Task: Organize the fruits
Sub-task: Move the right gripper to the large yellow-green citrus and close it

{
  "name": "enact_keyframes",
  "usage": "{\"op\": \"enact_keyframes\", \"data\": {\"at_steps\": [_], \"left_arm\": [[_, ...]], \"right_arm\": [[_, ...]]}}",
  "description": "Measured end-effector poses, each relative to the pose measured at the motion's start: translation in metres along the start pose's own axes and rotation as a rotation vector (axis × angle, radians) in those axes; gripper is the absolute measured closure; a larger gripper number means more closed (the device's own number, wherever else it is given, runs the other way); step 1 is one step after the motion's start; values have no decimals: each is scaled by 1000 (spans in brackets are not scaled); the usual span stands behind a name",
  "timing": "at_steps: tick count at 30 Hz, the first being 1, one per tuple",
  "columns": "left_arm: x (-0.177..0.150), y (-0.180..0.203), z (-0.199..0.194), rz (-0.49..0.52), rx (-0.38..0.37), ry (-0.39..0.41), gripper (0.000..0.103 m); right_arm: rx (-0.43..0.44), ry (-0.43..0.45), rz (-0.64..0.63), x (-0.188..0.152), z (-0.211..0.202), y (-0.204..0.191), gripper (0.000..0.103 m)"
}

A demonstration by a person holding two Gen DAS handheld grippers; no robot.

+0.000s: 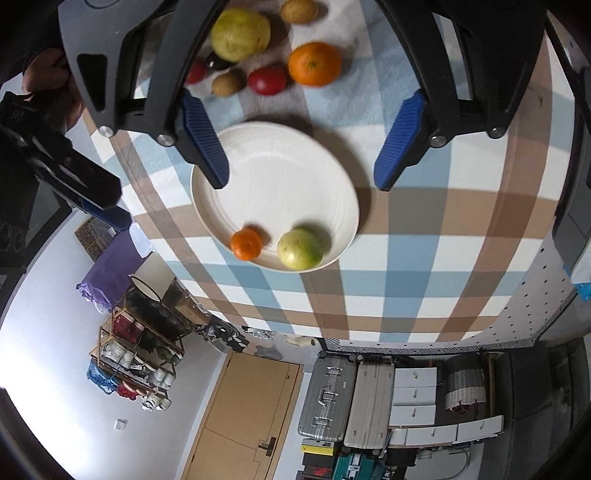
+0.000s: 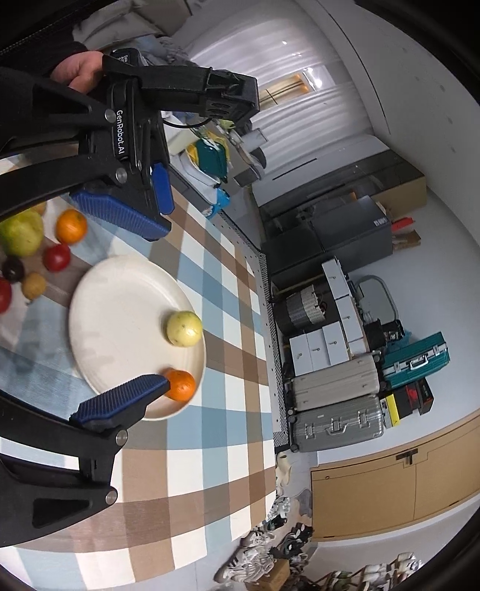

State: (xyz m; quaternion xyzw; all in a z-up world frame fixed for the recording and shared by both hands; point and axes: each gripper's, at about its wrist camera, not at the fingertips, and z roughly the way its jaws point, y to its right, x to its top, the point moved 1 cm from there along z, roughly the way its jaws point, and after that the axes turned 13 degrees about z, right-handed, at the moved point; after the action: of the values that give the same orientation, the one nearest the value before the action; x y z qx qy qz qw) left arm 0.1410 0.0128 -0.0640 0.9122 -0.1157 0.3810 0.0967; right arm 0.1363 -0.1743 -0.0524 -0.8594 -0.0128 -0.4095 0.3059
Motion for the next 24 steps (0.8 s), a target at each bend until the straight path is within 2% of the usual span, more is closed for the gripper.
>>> {"op": "enact_keyframes", "data": {"at_steps": [6,10,14,24], "left_arm": [[-24,-2,-23,-10,16,25,15],[-40,-3,-40,-23,43,35,1],[-52,-4,-52,-32,60,47,1],[-89,-15,-59,-84,80,14,1]], "right_arm": [[12,-16,-27,-23,-15,-14,18],[19,-32,-45,-38,-21,-23,15],[19,-57,-53,-53,-22,-30,15],[6,-146,-99,-94,-12,-45,13]]}}
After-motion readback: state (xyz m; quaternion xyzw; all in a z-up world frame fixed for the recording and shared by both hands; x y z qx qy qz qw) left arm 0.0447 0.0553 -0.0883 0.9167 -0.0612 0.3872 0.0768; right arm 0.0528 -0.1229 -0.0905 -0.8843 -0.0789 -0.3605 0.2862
